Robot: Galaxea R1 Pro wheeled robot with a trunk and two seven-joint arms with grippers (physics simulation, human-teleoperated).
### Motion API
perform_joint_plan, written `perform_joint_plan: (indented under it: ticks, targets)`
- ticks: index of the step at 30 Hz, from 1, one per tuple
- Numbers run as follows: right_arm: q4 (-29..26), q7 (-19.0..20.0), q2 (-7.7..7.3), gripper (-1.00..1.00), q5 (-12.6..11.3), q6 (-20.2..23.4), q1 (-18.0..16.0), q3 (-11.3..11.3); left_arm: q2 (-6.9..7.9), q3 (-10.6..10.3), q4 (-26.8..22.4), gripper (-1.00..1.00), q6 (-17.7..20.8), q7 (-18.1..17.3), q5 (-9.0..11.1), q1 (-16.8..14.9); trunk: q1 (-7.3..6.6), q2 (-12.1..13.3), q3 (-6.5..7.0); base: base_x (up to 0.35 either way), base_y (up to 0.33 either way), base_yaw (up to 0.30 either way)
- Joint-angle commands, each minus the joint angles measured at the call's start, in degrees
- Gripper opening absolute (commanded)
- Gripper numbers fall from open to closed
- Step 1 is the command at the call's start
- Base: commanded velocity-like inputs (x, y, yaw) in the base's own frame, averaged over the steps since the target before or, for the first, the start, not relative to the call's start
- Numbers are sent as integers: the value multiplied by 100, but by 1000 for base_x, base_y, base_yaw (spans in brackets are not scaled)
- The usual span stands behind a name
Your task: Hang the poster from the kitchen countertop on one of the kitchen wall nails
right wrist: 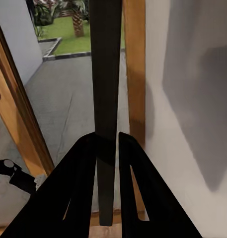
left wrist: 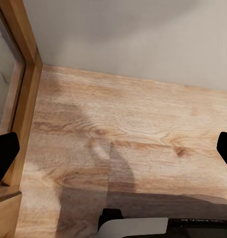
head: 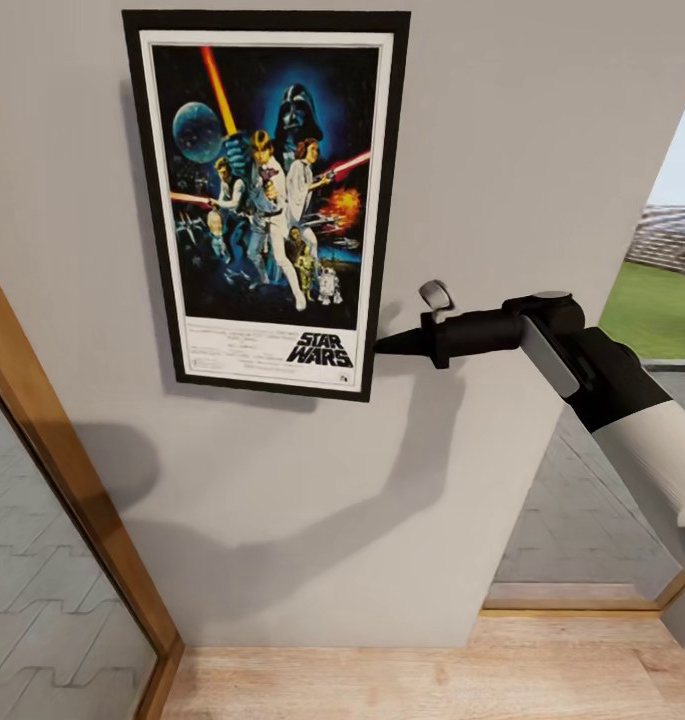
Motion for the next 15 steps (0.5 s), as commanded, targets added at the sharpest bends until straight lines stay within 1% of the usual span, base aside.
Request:
perform_joint_plan:
  ticks: [1, 15]
  targets:
    - [1, 1, -4, -100, -55, 62, -9, 20, -1, 14, -4, 100, -4, -30, 6, -1, 4, -12, -12, 0, 0, 0]
    - [9, 10, -7, -100, -38, 56, -9, 27, -1, 13, -4, 100, -4, -30, 5, -1, 4, -12, -12, 0, 0, 0]
